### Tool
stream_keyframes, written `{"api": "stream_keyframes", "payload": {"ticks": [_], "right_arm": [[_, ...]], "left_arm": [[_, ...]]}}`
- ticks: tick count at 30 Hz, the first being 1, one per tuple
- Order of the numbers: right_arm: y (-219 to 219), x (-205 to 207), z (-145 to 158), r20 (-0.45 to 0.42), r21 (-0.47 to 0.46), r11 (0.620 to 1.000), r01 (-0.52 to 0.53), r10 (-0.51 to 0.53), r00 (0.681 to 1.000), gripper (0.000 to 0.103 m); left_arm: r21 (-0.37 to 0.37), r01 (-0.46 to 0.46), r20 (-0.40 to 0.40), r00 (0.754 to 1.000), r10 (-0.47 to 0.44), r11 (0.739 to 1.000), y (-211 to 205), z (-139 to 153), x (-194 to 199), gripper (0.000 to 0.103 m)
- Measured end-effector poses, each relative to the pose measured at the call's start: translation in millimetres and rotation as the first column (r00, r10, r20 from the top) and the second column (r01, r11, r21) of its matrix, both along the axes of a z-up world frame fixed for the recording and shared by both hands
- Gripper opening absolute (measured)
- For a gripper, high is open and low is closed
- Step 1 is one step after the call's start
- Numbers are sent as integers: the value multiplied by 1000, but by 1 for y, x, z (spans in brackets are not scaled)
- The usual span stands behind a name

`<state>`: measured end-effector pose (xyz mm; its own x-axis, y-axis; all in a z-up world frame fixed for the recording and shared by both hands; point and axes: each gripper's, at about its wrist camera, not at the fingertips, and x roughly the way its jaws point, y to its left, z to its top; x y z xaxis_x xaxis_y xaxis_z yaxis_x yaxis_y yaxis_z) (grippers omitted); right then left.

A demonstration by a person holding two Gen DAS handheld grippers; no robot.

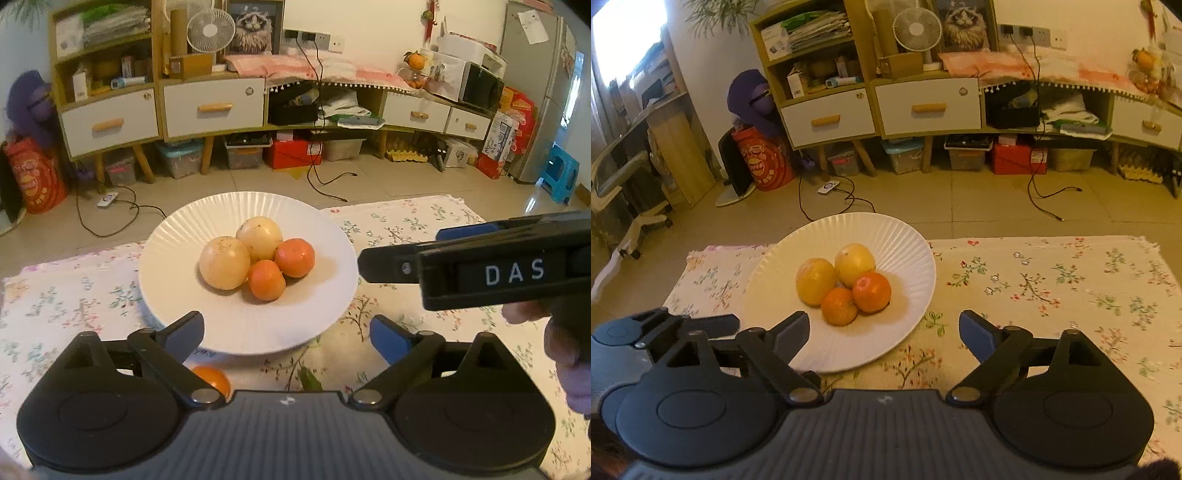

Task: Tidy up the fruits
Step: 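Open the right tool to set its tangerine on the plate, then withdraw both tools from the plate back over the remaining fruit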

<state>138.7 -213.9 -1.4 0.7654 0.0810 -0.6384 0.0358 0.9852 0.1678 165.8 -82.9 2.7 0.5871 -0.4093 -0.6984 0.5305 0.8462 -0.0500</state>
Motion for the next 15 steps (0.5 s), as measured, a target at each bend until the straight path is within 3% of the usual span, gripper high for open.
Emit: {"api": "stream_keyframes", "payload": {"ticks": [15], "right_arm": [[15,-54,19,10,-54,999,11,-10,1000,96]], "left_arm": [[17,-15,16,1000,14,1000,31,19,-51,88]]}}
